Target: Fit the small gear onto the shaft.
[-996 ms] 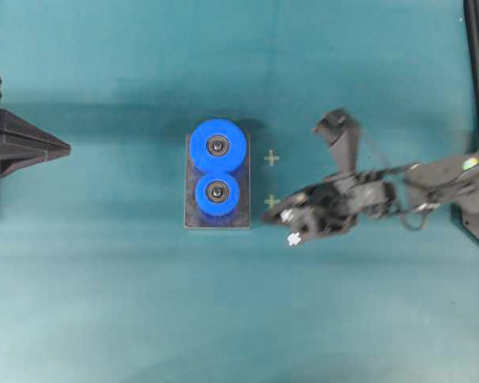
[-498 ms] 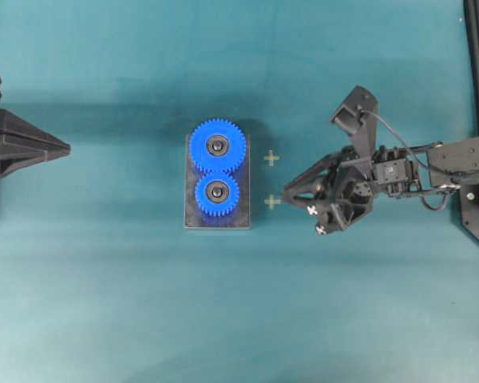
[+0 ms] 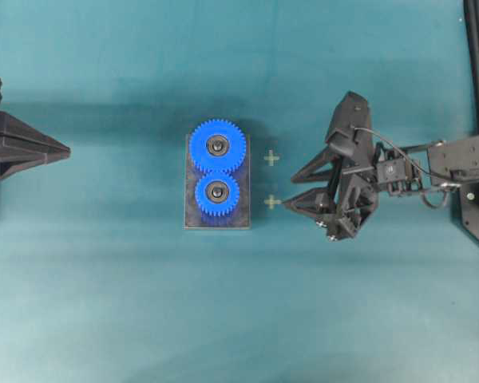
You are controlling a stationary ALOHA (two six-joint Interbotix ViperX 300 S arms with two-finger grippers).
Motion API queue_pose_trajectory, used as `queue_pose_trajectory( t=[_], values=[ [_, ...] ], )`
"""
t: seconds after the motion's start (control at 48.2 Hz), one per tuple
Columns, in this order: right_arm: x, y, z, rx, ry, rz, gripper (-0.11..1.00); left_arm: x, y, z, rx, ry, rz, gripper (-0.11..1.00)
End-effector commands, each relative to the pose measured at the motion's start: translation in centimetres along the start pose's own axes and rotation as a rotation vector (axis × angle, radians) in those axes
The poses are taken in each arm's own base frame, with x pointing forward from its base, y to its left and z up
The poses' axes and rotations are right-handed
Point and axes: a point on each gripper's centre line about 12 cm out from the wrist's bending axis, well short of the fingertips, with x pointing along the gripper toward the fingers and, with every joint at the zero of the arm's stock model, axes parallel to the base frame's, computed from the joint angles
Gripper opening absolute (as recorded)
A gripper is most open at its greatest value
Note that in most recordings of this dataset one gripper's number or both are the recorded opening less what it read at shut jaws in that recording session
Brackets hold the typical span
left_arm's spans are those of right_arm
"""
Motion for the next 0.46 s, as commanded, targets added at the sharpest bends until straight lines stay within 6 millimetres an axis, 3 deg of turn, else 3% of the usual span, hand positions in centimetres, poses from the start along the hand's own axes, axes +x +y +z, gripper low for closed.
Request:
queue_pose_trajectory(
  t=[0.0,0.249,0.436],
  values=[
    [-0.5,0.3,1.5,-0.048,-0.048,0.010,0.70,0.0,-0.2,0.9,0.004,-0.029,-0.006,0.00],
    [-0.9,-0.2,2.4,-0.136,-0.080,-0.002,0.70,-0.1,-0.3,1.7,0.004,-0.114,-0.018,0.00],
    [-1.2,-0.4,2.4,-0.140,-0.090,-0.002,0.70,0.0,-0.2,0.9,-0.002,-0.104,-0.018,0.00]
  ],
)
